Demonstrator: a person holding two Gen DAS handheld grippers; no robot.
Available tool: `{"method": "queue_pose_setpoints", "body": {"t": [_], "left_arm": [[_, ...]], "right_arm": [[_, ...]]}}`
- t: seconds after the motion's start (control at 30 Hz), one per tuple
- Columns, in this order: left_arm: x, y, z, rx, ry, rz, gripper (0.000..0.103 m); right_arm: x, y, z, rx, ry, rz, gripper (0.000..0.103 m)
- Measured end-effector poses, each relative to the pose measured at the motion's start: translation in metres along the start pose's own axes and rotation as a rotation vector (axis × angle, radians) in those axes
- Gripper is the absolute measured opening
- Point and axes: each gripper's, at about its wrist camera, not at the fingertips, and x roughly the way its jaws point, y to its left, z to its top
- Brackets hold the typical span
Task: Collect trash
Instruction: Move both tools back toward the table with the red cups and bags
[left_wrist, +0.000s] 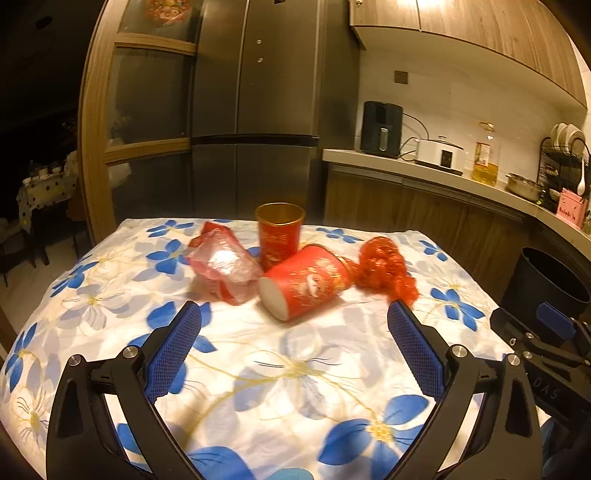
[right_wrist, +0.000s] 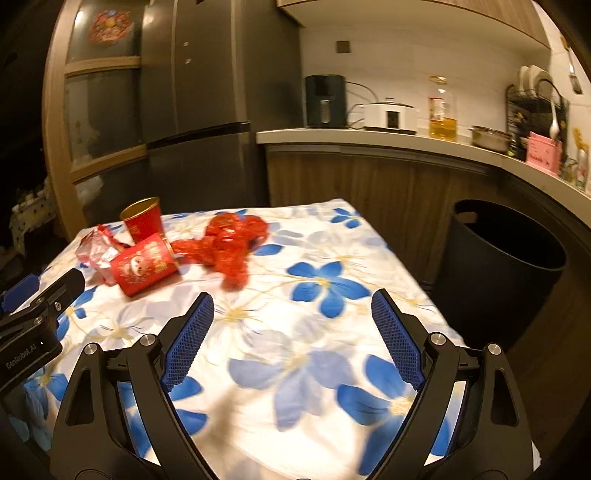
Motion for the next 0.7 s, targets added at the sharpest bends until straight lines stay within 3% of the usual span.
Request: {"method": "queue_pose_setpoints", "body": {"t": [0.27,0.5,0.7], "left_arm": [[0.006,0.028,0.002,-0.037,0.009,0.042,0.096],[0.012,0.043,0.002,-0.058,0.023,0.049,0.096],[0.017,0.046,0.007,-0.055,0.026,0.049,0.096]], "right_arm": [[0.026,0.024,0.008,-0.012,0.016,0.051,0.086],[0.074,0.038,0.023,-0.024,0.048,0.051,0.086],[0.112,0.049,0.031,-0.037,0.101,0.059,0.064]]}}
